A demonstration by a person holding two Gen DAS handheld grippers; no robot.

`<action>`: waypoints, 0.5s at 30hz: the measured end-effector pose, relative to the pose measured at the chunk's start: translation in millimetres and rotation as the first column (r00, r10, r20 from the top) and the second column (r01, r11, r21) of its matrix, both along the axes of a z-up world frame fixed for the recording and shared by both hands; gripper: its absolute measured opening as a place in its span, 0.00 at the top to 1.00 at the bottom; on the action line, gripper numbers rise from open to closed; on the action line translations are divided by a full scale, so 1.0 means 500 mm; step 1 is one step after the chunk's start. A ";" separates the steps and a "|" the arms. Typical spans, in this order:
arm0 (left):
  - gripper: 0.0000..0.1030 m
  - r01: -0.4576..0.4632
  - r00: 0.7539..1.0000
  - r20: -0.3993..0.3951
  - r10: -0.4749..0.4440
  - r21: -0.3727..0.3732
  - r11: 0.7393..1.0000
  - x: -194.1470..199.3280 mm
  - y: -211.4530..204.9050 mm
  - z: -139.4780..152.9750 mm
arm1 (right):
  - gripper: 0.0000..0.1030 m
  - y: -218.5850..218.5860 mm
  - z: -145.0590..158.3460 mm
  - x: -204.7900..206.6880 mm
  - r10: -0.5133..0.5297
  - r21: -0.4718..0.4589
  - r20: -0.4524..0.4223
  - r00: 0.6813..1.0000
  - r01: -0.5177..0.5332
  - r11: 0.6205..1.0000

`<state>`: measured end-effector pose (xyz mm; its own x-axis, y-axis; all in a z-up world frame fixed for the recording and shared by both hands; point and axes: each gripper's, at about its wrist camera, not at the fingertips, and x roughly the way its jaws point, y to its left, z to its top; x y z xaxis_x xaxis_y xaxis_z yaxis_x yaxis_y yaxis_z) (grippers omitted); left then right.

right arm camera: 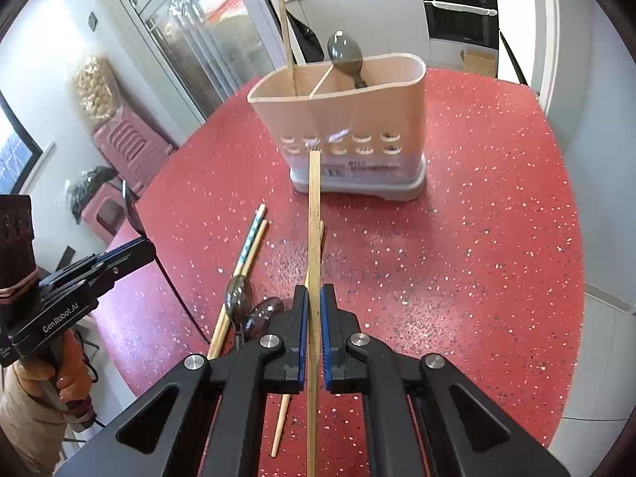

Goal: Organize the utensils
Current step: 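Carry both utensils to the beige holder and release them inside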

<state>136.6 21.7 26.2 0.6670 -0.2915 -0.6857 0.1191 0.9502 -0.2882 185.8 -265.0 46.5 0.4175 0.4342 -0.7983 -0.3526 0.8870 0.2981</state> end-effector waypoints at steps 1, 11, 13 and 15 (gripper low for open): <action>0.61 -0.003 1.000 0.011 0.004 -0.005 1.000 -0.002 0.000 0.008 | 0.94 0.009 -0.002 0.006 -0.002 0.005 0.005 1.000 0.002 1.000; 0.61 0.003 0.993 0.114 -0.001 -0.024 1.000 0.018 -0.001 0.115 | 0.94 -0.010 0.069 0.026 -0.018 0.043 0.078 0.997 0.015 0.999; 0.61 0.014 0.990 0.138 -0.010 -0.025 1.000 0.032 -0.004 0.141 | 0.94 -0.011 0.092 0.039 -0.017 0.053 0.094 0.995 0.012 0.999; 0.61 0.019 0.986 0.165 -0.016 -0.017 1.000 0.046 -0.009 0.167 | 0.94 -0.012 0.109 0.049 -0.018 0.057 0.110 0.994 0.012 0.998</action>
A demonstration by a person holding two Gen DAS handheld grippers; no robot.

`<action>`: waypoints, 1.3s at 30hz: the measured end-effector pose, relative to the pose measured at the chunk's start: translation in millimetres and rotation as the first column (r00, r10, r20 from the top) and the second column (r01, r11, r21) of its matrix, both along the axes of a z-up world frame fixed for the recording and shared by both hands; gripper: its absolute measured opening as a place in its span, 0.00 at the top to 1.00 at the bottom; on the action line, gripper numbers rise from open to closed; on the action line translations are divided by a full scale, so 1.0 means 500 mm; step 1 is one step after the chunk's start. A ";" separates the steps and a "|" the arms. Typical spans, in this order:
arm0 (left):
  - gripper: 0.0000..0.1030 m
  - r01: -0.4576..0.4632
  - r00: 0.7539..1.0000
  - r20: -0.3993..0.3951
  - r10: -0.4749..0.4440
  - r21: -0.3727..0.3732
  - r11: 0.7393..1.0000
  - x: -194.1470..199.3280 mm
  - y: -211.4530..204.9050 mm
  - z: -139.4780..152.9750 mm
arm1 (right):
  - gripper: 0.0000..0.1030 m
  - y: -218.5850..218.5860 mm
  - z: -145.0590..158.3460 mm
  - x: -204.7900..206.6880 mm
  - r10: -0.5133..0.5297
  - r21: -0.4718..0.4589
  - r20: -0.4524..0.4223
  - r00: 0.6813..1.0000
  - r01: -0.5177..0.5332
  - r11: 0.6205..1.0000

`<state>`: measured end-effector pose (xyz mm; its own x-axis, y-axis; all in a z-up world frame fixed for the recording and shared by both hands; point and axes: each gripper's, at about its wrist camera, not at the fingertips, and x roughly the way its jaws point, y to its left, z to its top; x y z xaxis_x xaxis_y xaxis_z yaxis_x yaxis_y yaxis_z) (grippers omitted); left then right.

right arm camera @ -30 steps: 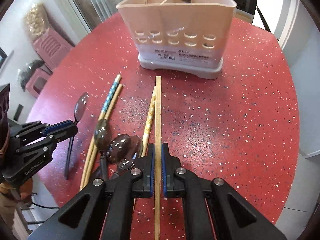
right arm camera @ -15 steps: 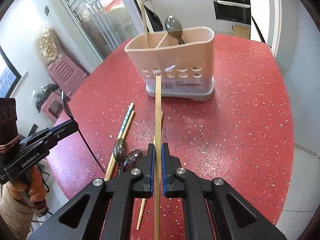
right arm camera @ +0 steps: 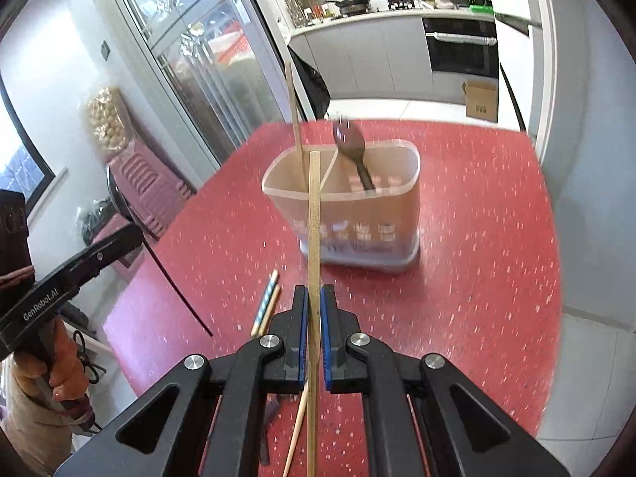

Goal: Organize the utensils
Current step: 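Carry both utensils to the beige holder and release them inside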

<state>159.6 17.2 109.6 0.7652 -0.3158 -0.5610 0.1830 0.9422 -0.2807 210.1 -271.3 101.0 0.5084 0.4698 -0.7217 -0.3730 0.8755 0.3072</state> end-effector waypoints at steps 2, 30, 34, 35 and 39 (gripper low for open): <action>0.61 0.003 1.000 0.025 -0.003 0.001 1.000 0.018 -0.004 0.026 | 0.94 -0.002 0.020 0.016 -0.003 0.002 0.025 1.000 0.003 1.000; 0.62 -0.007 0.999 0.045 0.004 0.065 0.998 0.313 -0.100 0.019 | 0.94 0.070 0.121 0.328 -0.031 0.018 0.386 0.922 0.026 1.000; 0.62 -0.017 0.999 0.030 0.015 0.079 0.997 0.322 -0.103 -0.006 | 0.94 0.087 0.085 0.335 -0.017 -0.028 0.441 0.897 0.033 0.999; 0.62 -0.018 1.000 0.025 0.017 0.082 0.996 0.323 -0.103 -0.014 | 0.94 0.092 0.075 0.334 -0.008 -0.041 0.450 0.893 0.030 0.999; 0.62 -0.032 0.999 0.010 0.031 0.104 0.994 0.323 -0.104 -0.038 | 0.94 0.105 0.033 0.325 0.024 -0.084 0.461 0.887 0.017 0.996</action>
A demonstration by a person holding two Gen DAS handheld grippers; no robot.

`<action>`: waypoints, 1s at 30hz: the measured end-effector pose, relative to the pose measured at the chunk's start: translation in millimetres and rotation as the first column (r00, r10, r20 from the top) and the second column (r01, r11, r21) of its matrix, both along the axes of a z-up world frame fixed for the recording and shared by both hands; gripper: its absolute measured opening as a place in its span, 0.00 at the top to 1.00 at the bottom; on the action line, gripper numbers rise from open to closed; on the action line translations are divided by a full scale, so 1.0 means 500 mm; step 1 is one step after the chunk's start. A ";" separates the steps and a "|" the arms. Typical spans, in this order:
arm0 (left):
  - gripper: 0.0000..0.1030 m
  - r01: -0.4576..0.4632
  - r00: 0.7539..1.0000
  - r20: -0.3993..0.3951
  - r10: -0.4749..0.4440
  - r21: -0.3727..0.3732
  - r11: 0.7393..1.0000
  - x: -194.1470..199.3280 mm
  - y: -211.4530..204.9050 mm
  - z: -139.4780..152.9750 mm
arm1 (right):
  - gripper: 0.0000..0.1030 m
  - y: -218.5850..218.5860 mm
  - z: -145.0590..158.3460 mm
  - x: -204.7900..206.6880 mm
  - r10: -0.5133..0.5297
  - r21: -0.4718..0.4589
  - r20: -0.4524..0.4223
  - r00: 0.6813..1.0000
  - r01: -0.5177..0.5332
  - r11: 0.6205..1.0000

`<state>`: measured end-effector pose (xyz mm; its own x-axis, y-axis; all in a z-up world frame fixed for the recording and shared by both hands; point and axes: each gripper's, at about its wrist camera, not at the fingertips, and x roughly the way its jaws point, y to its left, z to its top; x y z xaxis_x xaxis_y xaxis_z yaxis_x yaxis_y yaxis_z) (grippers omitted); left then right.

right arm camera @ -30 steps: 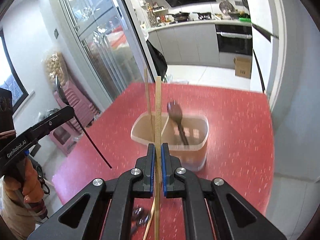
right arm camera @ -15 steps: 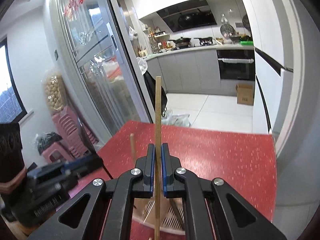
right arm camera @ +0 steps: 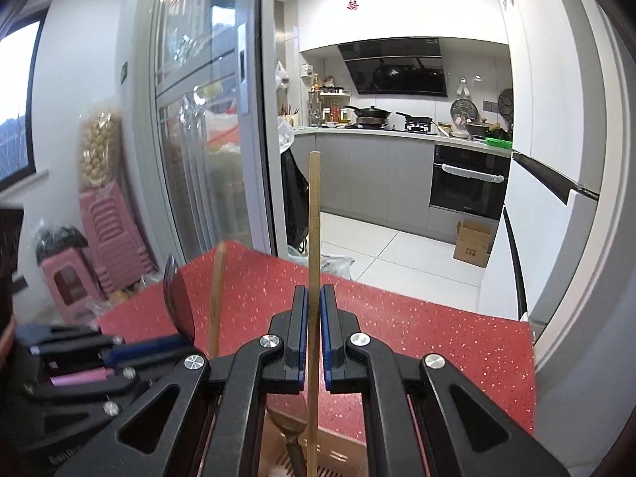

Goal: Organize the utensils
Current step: 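Carry both utensils to the beige holder and release them inside, then move both open tools back over the remaining utensils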

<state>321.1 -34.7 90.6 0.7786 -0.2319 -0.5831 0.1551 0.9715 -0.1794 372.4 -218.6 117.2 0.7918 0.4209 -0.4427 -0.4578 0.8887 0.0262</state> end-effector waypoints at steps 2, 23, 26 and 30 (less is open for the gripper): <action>0.61 -0.005 1.000 -0.007 0.005 0.011 1.000 -0.003 0.003 -0.012 | 0.94 0.002 -0.021 -0.006 0.008 -0.009 -0.003 1.000 -0.008 1.000; 0.61 -0.068 0.997 -0.033 0.071 0.067 0.995 -0.088 0.029 -0.030 | 0.78 0.015 -0.079 -0.066 0.038 -0.103 -0.067 0.997 -0.045 0.994; 0.61 -0.074 0.996 -0.043 0.077 0.064 0.995 -0.111 0.041 -0.033 | 0.63 0.017 -0.072 -0.073 0.028 -0.104 -0.068 0.997 -0.035 0.994; 0.61 -0.087 0.994 -0.064 0.092 0.082 0.993 -0.147 0.055 -0.042 | 0.63 0.007 -0.049 -0.089 0.002 -0.088 -0.077 0.997 -0.009 0.996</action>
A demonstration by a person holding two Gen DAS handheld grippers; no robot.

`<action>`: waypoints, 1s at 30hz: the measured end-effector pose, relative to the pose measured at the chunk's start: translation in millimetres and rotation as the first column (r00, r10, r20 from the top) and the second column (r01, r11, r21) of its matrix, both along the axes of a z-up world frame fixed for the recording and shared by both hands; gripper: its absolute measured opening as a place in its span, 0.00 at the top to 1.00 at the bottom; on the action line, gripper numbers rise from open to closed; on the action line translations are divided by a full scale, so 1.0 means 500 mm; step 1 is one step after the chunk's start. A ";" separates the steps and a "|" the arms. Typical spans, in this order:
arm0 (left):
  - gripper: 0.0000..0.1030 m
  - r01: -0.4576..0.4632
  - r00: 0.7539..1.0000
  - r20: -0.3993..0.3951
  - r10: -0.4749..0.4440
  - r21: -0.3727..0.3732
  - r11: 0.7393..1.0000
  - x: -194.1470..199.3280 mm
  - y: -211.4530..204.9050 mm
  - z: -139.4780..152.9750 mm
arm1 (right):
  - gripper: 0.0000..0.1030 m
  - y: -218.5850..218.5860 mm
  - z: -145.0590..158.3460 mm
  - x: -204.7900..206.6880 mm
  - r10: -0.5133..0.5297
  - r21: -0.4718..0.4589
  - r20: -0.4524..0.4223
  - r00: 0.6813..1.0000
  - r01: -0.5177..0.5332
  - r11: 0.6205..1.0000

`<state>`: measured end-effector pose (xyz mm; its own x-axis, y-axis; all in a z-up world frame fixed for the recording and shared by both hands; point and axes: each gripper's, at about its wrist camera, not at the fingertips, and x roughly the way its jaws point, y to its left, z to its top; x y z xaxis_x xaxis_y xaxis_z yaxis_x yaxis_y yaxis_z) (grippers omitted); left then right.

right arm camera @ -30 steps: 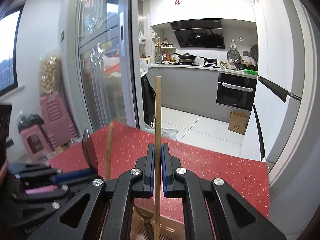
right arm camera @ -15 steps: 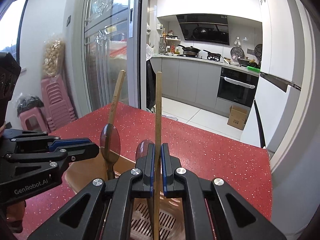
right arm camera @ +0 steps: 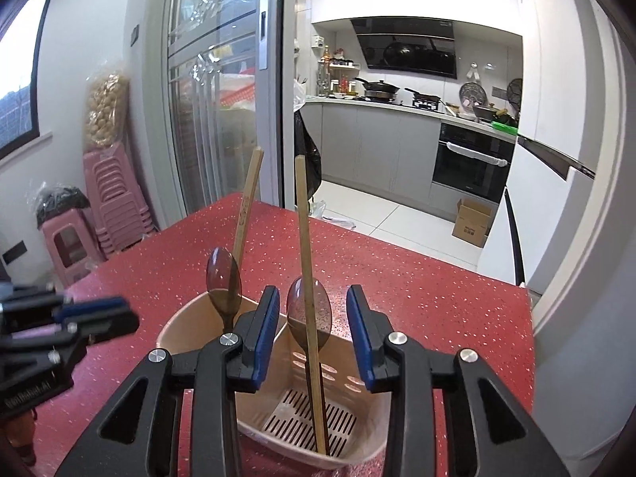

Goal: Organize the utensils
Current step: 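Move both open tools back over the remaining utensils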

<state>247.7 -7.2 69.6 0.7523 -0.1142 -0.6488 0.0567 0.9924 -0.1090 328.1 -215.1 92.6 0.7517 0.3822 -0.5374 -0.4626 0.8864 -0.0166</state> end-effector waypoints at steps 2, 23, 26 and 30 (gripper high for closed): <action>0.61 -0.013 1.000 -0.010 0.013 -0.005 1.000 -0.021 0.010 -0.005 | 0.62 -0.005 0.014 -0.017 -0.007 0.003 -0.004 1.000 0.007 1.000; 0.61 -0.086 0.969 -0.237 0.072 -0.049 0.995 -0.242 0.056 -0.179 | 0.49 -0.058 -0.182 -0.264 -0.083 0.018 -0.497 0.864 0.106 0.994; 0.61 -0.090 0.964 -0.254 0.074 -0.054 0.994 -0.264 0.056 -0.195 | 0.49 -0.056 -0.214 -0.286 -0.101 0.007 -0.538 0.837 0.124 0.992; 0.13 -0.118 0.959 -0.265 0.099 -0.058 0.991 -0.287 0.064 -0.206 | 0.49 -0.053 -0.243 -0.309 -0.113 0.001 -0.573 0.812 0.139 0.990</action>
<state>104.0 24.7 -33.2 0.5685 -0.0952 -0.8172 -0.0905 0.9800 -0.1771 173.4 -241.5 -28.6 0.3588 0.3363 -0.8707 -0.2619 0.9316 0.2519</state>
